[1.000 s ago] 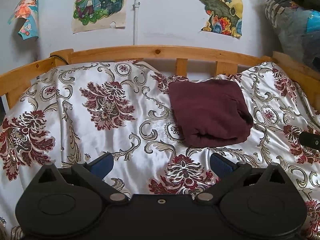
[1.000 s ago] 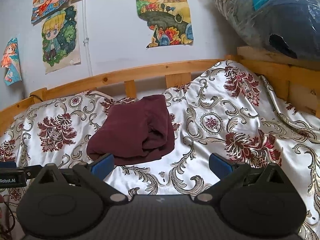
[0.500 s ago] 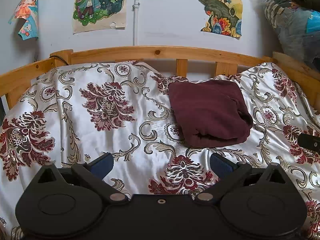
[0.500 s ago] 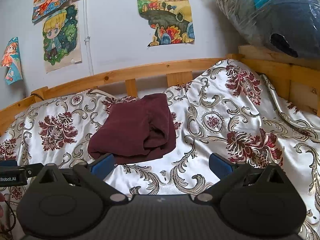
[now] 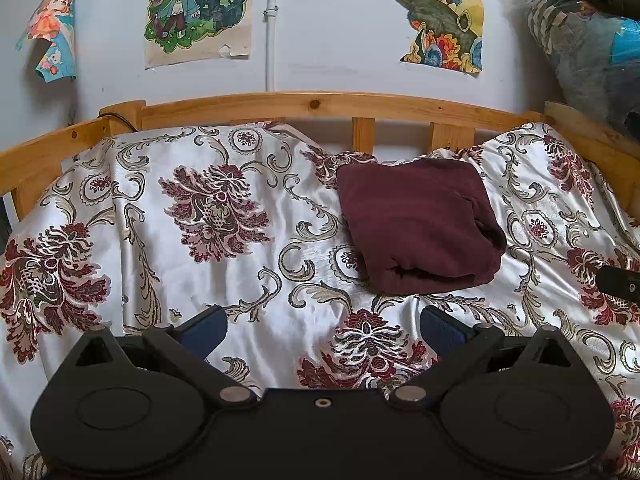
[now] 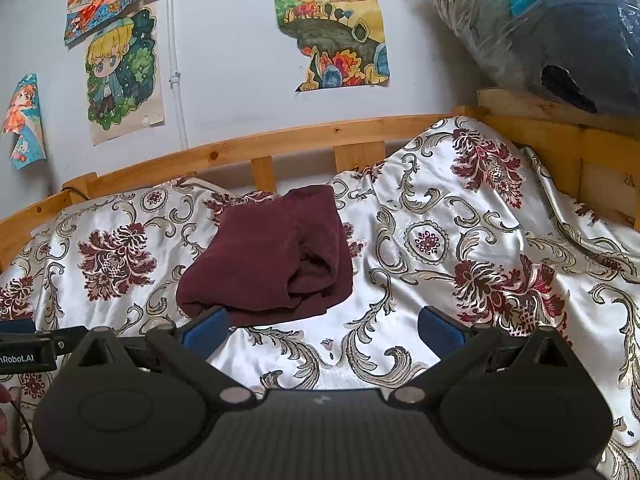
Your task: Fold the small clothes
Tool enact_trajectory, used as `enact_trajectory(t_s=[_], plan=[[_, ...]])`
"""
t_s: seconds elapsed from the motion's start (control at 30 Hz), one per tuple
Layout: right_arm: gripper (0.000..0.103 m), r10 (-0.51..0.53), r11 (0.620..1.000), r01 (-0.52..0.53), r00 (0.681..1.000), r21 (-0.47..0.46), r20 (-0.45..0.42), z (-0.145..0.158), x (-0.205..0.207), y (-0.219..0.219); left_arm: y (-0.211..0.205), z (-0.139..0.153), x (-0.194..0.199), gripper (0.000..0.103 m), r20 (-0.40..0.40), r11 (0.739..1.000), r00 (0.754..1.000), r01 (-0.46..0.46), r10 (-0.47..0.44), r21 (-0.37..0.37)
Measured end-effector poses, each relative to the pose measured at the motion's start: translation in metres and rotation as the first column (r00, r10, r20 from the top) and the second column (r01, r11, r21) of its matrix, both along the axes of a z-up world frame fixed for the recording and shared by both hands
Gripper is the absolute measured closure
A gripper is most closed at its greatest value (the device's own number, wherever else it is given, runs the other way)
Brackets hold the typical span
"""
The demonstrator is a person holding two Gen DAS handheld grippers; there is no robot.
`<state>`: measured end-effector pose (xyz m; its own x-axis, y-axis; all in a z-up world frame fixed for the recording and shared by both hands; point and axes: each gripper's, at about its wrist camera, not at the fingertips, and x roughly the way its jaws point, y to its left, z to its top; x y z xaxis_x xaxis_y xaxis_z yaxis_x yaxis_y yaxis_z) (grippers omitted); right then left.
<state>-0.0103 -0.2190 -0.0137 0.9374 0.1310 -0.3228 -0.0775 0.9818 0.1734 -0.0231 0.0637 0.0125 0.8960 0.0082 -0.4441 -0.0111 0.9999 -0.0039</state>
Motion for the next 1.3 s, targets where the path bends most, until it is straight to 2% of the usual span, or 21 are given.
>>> enact_trajectory(t_s=[1.3], plan=[[0.000,-0.004,1.000,0.004,1.000,0.016,-0.009,-0.0013,-0.0009,0.0010,-0.0007,-0.0011,-0.0004,0.001,-0.002,1.000,1.000,0.006,-0.006,0.003]])
